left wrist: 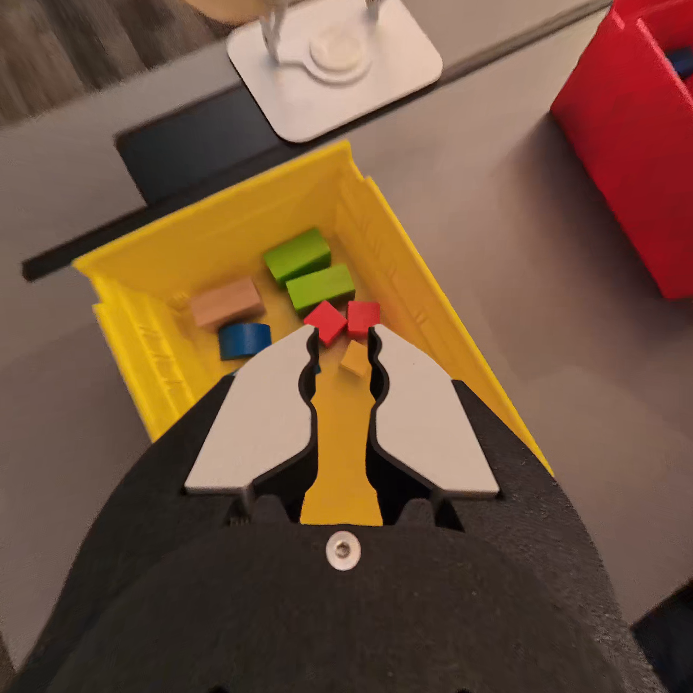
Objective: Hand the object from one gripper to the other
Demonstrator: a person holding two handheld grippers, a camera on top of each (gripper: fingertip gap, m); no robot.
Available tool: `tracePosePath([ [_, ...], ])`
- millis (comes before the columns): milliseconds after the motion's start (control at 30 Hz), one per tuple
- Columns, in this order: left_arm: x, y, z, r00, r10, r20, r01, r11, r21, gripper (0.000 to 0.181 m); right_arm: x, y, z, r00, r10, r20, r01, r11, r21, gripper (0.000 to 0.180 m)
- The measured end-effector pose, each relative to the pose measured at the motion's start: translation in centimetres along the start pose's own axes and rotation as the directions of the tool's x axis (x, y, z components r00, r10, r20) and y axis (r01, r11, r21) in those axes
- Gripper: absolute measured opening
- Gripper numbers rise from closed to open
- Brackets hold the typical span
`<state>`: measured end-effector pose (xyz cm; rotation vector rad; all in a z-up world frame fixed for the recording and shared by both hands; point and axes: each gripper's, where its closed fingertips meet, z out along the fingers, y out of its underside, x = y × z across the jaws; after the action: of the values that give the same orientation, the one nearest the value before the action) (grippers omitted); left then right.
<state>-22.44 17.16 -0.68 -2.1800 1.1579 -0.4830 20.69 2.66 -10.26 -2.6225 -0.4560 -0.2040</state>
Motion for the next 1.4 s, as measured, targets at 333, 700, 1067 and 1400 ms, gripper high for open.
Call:
tracePosePath([
  [333, 1.7, 4.5, 5.8, 0.935, 0.323, -0.146, -0.349, 0.909, -0.227, 0.023, 0.6, 0.1, -3.1, 0.999, 0.003, -0.042, -0.001, 0.998, 0.06, 0.049],
  [700, 1.4, 7.9, 8.5, 0.903, 0.348, -0.251, -0.417, 0.85, -0.322, 0.03, 0.9, 0.4, -4.6, 0.998, 0.004, -0.062, 0.002, 0.996, 0.088, 0.049],
  [1067, 1.0, 9.7, 10.0, 0.893, 0.358, -0.273, -0.443, 0.805, -0.395, 0.03, 0.6, 0.8, -4.1, 0.999, -0.02, -0.05, 0.022, 0.998, 0.054, 0.049],
  [1400, 1.0, 8.1, 8.0, 0.896, 0.357, -0.265, -0.429, 0.85, -0.306, 0.027, 0.7, 0.6, -4.8, 0.997, -0.032, -0.074, 0.037, 0.997, 0.063, 0.049],
])
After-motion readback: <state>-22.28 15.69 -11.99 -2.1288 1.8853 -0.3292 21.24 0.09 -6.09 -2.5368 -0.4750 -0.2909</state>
